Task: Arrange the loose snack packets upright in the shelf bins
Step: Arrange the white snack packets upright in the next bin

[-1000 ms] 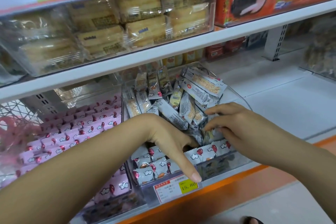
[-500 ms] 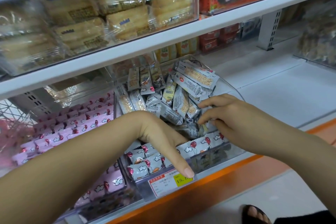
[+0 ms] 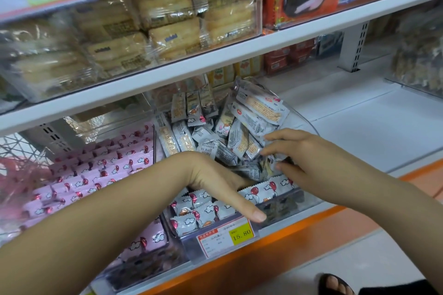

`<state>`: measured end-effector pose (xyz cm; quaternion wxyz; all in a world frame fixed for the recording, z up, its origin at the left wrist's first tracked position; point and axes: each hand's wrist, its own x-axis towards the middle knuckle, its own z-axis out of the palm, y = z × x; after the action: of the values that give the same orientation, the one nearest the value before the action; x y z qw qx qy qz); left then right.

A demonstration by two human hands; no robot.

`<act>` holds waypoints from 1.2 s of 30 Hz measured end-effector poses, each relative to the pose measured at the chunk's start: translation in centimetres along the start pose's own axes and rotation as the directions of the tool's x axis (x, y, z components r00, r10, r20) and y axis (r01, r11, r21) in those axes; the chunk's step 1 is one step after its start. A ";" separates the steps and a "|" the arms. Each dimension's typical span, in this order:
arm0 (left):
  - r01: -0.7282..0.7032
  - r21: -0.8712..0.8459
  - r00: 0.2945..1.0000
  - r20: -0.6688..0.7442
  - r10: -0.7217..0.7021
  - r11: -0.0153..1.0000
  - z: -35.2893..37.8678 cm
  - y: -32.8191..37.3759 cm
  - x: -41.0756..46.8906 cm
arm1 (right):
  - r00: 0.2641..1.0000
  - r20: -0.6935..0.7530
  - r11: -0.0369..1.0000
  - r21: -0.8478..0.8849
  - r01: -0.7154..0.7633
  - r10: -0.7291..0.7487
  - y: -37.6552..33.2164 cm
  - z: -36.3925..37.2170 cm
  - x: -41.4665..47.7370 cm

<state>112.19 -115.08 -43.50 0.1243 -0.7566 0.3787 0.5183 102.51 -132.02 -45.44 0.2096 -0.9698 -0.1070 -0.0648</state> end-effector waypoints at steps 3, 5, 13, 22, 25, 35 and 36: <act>-0.090 -0.049 0.996 -0.011 0.089 0.995 0.2 0.0 0.0 | 1.000 -0.012 1.000 0.023 -0.006 0.007 0.1 -0.1 0.1; -0.080 -0.059 0.996 -0.055 0.076 0.995 0.2 -0.1 -0.2 | 0.999 -0.038 0.999 0.035 -0.001 0.002 0.1 -0.4 0.1; -0.064 -0.187 0.990 -0.132 0.040 0.980 -0.1 0.1 -0.7 | 0.992 -0.110 0.998 0.020 0.061 -0.059 0.4 -0.9 -0.1; -0.152 -0.336 0.898 -0.440 -0.012 0.930 0.8 -0.7 -2.1 | 0.966 -0.196 0.977 0.093 0.191 -0.171 0.5 -0.6 0.1; -0.182 -0.313 0.822 -0.569 -0.031 0.932 1.3 -1.1 -2.6 | 0.957 -0.211 0.969 0.106 0.223 -0.197 0.2 -0.5 0.1; -0.031 -0.270 0.581 -0.789 -0.202 0.962 2.8 -2.7 -4.4 | 0.944 -0.228 0.925 0.245 0.292 -0.238 -1.4 -0.1 0.6; 0.021 -0.224 0.566 -0.800 -0.196 0.974 3.0 -2.8 -4.6 | 0.945 -0.221 0.925 0.245 0.291 -0.239 -1.5 0.1 0.7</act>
<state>111.28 -109.42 -41.34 -0.1053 -0.9401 0.2947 0.1352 102.83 -130.51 -44.80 0.3401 -0.8973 -0.2256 -0.1680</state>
